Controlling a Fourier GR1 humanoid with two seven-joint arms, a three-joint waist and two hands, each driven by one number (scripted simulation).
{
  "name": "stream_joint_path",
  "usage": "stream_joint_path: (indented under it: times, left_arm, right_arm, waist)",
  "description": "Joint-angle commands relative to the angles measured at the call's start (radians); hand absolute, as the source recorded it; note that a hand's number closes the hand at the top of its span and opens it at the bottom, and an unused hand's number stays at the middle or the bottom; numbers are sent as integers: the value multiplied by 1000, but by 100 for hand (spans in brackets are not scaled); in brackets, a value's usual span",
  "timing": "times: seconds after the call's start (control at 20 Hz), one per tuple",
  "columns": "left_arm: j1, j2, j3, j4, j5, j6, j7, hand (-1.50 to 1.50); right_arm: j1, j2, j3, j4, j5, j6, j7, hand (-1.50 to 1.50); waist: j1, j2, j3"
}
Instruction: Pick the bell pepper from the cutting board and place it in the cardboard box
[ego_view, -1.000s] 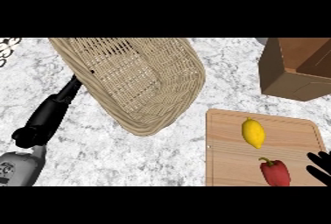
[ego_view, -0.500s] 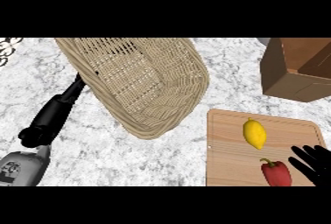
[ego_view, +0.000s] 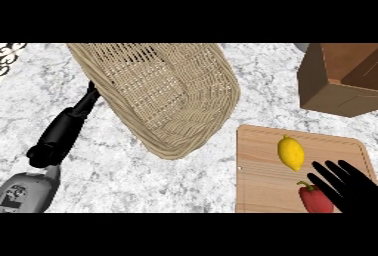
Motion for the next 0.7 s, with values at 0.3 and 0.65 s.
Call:
stream_joint_path:
  times: [0.3, 0.65]
  left_arm:
    - [-2, -49, 53, 61, -33, -59, -41, 0]
    - [50, -53, 77, -120, -45, -76, 75, 0]
  right_arm:
    - [-93, 122, 42, 174, 155, -9, -59, -150]
    - [-127, 176, 5, 286, 211, -27, -95, -150]
  waist:
    - [-2, 3, 0]
    - [4, 1, 0]
